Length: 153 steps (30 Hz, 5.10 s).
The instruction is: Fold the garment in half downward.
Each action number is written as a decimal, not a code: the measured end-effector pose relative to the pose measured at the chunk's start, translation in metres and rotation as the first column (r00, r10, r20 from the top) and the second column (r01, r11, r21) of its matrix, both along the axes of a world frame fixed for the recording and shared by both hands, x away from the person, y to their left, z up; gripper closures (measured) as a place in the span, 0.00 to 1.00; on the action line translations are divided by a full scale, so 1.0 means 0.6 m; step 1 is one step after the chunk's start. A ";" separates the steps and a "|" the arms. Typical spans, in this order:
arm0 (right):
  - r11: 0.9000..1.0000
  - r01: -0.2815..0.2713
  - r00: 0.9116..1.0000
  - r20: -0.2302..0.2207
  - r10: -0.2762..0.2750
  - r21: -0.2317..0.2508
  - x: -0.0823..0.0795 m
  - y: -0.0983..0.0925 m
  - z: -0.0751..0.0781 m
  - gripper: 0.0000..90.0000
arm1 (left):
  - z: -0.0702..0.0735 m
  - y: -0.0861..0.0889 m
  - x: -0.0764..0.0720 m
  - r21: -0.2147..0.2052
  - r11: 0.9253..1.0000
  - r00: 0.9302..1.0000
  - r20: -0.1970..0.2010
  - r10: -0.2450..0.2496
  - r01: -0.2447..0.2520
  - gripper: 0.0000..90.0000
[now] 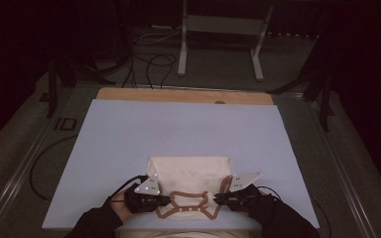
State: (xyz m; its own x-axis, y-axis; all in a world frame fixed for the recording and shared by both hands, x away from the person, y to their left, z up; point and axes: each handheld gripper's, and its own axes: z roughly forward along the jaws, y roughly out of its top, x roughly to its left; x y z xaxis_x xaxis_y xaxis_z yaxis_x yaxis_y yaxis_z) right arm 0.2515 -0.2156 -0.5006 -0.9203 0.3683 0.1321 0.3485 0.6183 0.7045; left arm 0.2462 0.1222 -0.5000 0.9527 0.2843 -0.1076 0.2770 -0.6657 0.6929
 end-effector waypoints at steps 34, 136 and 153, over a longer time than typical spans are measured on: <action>0.999 -0.039 0.992 -0.119 0.035 -0.038 0.062 0.050 -0.006 0.70 | -0.006 -0.011 0.060 0.009 0.996 0.986 -0.140 0.088 -0.088 0.72; 0.959 0.073 0.982 0.148 -0.117 0.274 0.069 -0.008 0.114 0.10 | 0.109 0.035 0.072 -0.218 0.974 0.996 0.056 0.071 -0.057 0.00; 0.961 0.104 0.976 0.161 -0.148 0.256 0.130 -0.015 0.115 0.11 | 0.091 0.036 0.134 -0.207 0.962 0.975 0.093 0.200 -0.178 0.00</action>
